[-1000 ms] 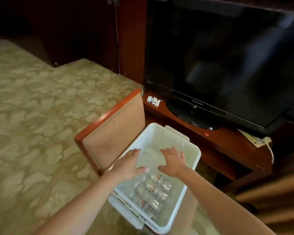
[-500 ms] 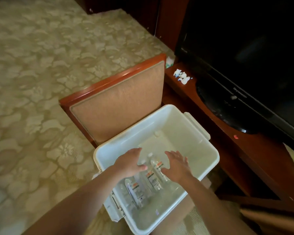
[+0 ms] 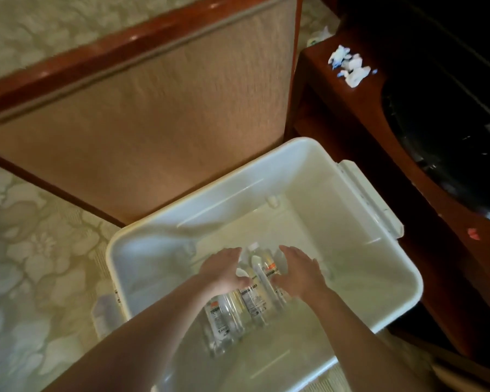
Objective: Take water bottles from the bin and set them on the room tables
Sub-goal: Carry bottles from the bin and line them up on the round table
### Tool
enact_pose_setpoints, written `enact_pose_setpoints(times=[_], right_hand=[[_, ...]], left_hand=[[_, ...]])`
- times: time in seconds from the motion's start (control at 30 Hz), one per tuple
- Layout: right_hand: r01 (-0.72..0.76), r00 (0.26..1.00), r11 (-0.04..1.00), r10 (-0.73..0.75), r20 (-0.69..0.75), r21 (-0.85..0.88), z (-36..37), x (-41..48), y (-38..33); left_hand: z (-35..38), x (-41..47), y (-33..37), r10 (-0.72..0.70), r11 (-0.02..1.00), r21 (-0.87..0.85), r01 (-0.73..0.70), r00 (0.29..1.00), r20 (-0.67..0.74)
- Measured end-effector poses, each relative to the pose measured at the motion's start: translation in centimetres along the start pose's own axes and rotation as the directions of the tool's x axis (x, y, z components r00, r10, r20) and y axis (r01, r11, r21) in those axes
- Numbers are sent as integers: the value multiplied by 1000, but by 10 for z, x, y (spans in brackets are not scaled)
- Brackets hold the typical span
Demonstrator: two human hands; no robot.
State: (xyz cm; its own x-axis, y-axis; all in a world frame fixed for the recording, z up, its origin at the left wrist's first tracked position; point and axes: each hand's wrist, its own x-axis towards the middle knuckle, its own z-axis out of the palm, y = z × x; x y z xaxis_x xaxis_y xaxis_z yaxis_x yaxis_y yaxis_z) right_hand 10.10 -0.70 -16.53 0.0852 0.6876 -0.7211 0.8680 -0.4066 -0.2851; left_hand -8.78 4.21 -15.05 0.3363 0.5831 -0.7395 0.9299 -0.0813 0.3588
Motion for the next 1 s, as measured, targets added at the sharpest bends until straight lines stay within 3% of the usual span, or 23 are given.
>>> enact_pose_setpoints(times=[0.23,0.53,0.77,1.0], right_hand=[[-13,987,983,-17,162,182,18,40,9],[-65,977,950,-2,214,305,43,72,16],[-55,981,956,-2,194,287,46,81,15],[-65,981,938,-2,192,341,42,79,18]], left_hand=[[35,42,-19,-19,995,102,20,1000,-12],[61,69,-36,-40,989,144,44,999,-28],[62,74,-45,-54,998,14,55,997,-56],[58,59,-41,25,989,-139,-43,991,-129]])
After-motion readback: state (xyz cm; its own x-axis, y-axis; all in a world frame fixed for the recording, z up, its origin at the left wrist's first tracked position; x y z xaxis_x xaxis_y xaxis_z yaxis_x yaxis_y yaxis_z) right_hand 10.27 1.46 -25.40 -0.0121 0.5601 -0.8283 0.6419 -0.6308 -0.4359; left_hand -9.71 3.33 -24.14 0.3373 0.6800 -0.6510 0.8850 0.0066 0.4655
